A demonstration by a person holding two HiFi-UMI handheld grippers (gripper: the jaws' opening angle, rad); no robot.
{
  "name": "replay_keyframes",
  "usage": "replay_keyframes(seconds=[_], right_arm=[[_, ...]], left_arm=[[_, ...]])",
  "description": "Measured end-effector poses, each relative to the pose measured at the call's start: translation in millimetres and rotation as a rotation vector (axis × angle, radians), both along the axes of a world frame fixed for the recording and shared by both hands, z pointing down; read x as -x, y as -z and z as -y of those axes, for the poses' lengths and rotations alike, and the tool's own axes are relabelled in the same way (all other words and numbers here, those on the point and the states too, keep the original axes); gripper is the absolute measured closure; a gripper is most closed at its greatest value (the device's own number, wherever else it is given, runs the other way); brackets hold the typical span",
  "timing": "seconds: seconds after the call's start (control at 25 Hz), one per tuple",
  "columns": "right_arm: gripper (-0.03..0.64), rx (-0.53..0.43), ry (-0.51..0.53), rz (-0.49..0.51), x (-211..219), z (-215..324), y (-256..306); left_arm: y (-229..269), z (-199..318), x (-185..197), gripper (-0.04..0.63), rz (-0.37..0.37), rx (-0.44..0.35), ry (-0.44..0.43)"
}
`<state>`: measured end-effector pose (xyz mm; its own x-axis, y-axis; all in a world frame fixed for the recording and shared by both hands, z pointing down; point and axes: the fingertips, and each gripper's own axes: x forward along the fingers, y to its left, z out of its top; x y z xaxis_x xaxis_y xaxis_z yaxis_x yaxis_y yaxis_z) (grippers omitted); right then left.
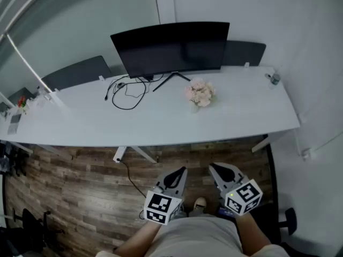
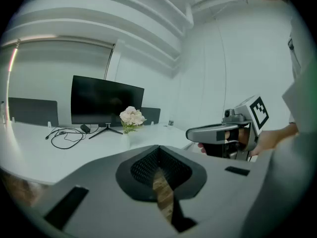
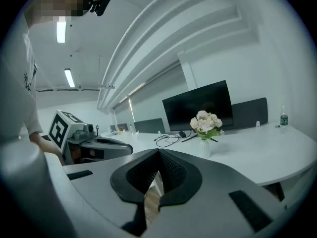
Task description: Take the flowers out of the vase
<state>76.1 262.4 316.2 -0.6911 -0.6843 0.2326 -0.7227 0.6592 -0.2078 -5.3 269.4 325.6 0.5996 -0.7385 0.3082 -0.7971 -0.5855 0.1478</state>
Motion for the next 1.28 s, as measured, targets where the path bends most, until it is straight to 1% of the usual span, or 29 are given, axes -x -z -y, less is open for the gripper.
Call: replay_keyframes(seconds=[0.28,0.48,0.72,0.92,1.08,1.28], right_arm=[[0.586,-0.003,-0.013,-0.008,6.9,7.4,0.2],[0.584,-0.007,-0.049,0.043,15.5,10.9,6.6],[0.584,-0.041,-0.117,0.028,25.9,18.9,8.6],[0.584,-0.035,-0.152,0.025,26.9,24.7,6.4],[0.584,-0.024,-0.154,0.033,23.8,39.2,-1.4],[0.584,-0.016,-0.116,0.012,22.3,68.2,-18.1]], left_arm=[[-6.0,0.2,7.7,0.592,0.008,0.024,-0.025],[0.5,7.9,20.5,0.592,-0.006,-0.006,-0.035],[2.9,15.3,38.4,0.592,-0.014,-0.031,-0.063],[-1.0,19.7,48.9,0.592,-0.028,-0.026,-0.066],[-5.5,34.0,47.3,0.592,-0.035,-0.017,-0.066],[-13.1,62.2,39.8,0.592,-0.031,-0.009,-0.061]])
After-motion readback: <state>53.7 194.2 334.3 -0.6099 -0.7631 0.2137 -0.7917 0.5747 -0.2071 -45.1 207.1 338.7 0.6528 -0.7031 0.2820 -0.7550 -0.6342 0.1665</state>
